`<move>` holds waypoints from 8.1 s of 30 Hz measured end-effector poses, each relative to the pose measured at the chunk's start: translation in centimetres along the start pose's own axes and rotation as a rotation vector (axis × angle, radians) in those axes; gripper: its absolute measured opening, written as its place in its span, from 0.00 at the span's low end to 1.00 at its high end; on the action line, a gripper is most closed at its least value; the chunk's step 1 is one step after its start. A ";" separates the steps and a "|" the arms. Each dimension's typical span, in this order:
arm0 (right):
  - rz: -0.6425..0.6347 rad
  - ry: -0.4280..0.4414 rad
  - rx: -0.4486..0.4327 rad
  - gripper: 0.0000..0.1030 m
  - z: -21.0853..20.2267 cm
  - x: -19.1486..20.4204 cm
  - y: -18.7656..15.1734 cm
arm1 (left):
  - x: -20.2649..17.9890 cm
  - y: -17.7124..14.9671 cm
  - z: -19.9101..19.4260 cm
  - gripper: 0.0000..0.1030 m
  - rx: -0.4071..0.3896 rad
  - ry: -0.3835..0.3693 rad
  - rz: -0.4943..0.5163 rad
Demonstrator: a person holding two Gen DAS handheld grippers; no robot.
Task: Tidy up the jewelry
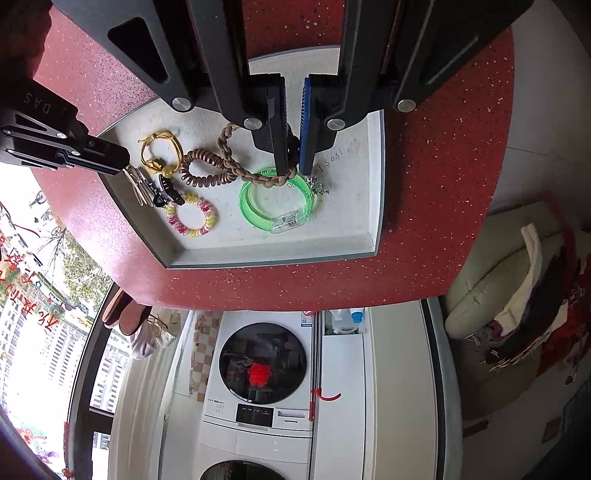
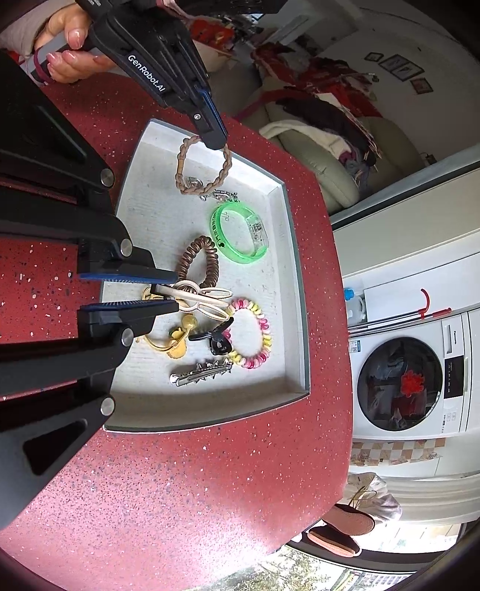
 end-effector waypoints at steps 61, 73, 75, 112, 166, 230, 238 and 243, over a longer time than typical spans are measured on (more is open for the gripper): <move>0.101 0.036 0.030 0.46 2.8 -1.5 -1.4 | -0.1 -2.2 4.9 0.23 0.056 0.089 0.014; 0.100 0.036 0.008 0.46 2.1 -1.1 -1.2 | -0.2 -1.9 4.9 0.23 0.061 0.089 0.011; 0.102 0.034 0.005 0.46 2.1 -1.1 -1.1 | -0.2 -1.9 4.8 0.23 0.061 0.088 0.014; 0.100 -0.016 -0.026 0.57 1.0 -1.8 -1.0 | -0.3 -0.9 2.7 1.00 -0.058 0.124 0.024; -0.045 -0.288 -0.218 1.00 -5.8 0.9 -4.5 | 1.8 -6.7 -4.3 1.00 -0.161 0.213 -0.061; -0.039 -0.282 -0.217 1.00 -6.0 0.7 -4.4 | 1.9 -7.0 -4.4 1.00 -0.155 0.218 -0.061; -0.039 -0.282 -0.217 1.00 -6.0 0.7 -4.4 | 2.0 -7.0 -4.5 1.00 -0.156 0.220 -0.061; -0.038 -0.282 -0.217 1.00 -6.0 0.7 -4.4 | 2.0 -7.0 -4.5 1.00 -0.156 0.220 -0.061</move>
Point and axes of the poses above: each gripper's, at about its wrist camera, not at the fingertips, and z roughly the way its jaws point, x to its left, y to its top, the point moved 6 cm from there along z, roughly the way its jaws point, and after that the axes turned 13 degrees about -z, right-handed, at the moved point
